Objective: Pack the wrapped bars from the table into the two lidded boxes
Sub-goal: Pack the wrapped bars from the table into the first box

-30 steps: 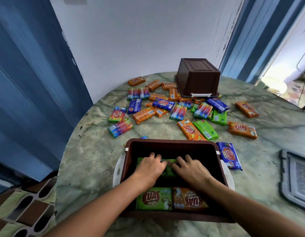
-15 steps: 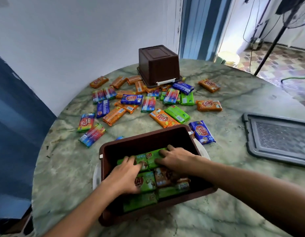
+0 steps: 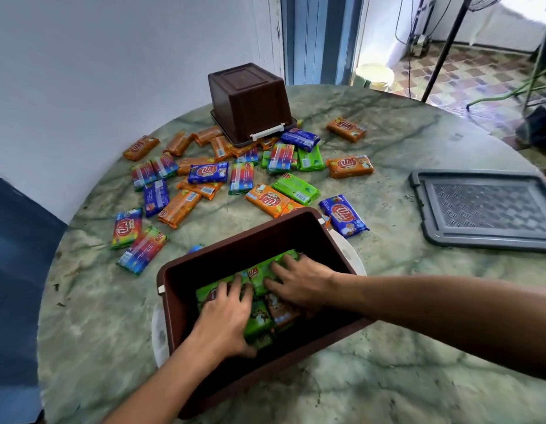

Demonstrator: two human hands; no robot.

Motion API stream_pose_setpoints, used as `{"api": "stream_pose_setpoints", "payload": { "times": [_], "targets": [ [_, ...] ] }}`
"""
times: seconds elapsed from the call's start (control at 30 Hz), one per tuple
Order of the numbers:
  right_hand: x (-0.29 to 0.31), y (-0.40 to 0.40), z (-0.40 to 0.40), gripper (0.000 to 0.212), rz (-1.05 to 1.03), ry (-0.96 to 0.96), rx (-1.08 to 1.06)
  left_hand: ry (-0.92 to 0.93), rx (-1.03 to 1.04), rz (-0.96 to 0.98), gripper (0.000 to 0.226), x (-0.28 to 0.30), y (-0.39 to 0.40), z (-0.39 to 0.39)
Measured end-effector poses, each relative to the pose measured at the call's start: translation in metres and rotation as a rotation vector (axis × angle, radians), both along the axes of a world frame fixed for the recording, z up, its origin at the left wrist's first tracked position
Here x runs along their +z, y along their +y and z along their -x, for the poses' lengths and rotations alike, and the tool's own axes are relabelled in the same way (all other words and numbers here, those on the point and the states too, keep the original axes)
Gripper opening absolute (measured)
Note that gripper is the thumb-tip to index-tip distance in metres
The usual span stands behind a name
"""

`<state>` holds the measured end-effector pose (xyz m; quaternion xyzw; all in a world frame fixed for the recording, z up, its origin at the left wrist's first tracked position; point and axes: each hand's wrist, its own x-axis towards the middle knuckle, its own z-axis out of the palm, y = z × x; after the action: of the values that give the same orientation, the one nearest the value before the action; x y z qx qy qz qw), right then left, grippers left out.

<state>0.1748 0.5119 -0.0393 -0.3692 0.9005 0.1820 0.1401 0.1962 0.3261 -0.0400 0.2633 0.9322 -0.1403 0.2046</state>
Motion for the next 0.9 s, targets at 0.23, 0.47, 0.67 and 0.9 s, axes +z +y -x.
{"api": "stream_pose_setpoints", "payload": {
  "times": [0.23, 0.47, 0.67, 0.9],
  "targets": [
    [-0.002, -0.001, -0.006, 0.104, 0.019, -0.057, -0.101, -0.008, -0.053, 0.062, 0.128, 0.0, -0.004, -0.006],
    [-0.001, -0.011, -0.012, 0.056, 0.083, 0.003, -0.153, 0.043, -0.04, 0.011, 0.105, -0.002, -0.002, -0.008],
    [-0.005, -0.012, -0.005, 0.089, 0.09, -0.011, -0.118, 0.06, 0.034, -0.017, 0.105, -0.003, 0.006, -0.007],
    [0.01, 0.005, -0.005, 0.073, 0.557, -0.281, -0.587, 0.064, 0.093, -0.034, 0.107, -0.007, 0.01, -0.003]
  ]
}}
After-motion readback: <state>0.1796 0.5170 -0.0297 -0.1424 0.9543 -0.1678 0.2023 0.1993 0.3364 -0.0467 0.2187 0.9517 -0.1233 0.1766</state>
